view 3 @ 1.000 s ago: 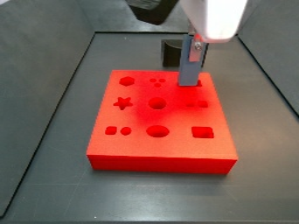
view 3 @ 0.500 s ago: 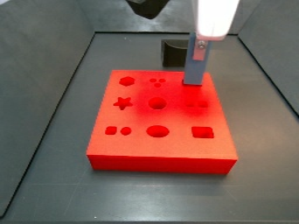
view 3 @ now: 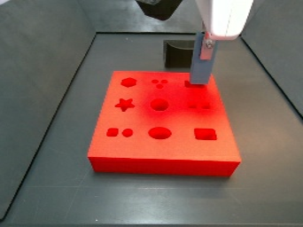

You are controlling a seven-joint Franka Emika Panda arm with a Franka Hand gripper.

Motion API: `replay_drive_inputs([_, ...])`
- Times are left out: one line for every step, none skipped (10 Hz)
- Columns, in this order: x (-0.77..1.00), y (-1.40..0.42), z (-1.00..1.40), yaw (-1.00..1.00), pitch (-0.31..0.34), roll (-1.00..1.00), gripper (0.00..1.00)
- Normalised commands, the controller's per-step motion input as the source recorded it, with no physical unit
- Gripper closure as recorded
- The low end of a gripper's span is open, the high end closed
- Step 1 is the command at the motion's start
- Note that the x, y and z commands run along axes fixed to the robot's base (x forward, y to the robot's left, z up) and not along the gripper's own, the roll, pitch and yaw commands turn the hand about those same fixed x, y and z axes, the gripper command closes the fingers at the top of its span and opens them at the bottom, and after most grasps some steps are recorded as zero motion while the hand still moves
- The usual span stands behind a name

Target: Insert the arch object.

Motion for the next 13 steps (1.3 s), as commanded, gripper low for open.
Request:
replay_drive_inputs([0.0,0.0,0.0,0.0,0.0,0.12,1.0])
replay_drive_inputs([-0.01,0.0,0.0,0.0,-0.01,0.0,1.0])
replay_drive_inputs([-0.12,0.0,-0.02,0.0,-0.024,0.0,1.0])
replay_drive_inputs([-0.15,0.0,-0.02,0.0,-0.029,0.0,1.0])
replay_drive_inputs([-0.08,0.0,-0.03,0.0,-0.034,0.0,1.0])
replay_drive_inputs([-0.05,0.0,-0.04,0.0,-0.039,0.0,1.0])
replay_drive_inputs([0.0,0.0,-0.03,0.0,-0.04,0.0,1.0])
replay_drive_inputs([0.0,0.0,-0.05,0.0,-0.037,0.0,1.0])
replay_drive_inputs([0.0,0.0,-0.07,0.0,-0.04,0.0,1.0])
replay_drive_inputs([0.0,0.0,-0.14,0.0,-0.073,0.0,1.0])
replay_drive_inputs([0.0,0.0,-0.11,0.0,-0.064,0.0,1.0])
replay_drive_inputs([0.0,-0.01,-0.14,0.0,-0.059,0.0,1.0])
replay_drive_inputs([0.0,-0.02,-0.13,0.0,-0.05,0.0,1.0])
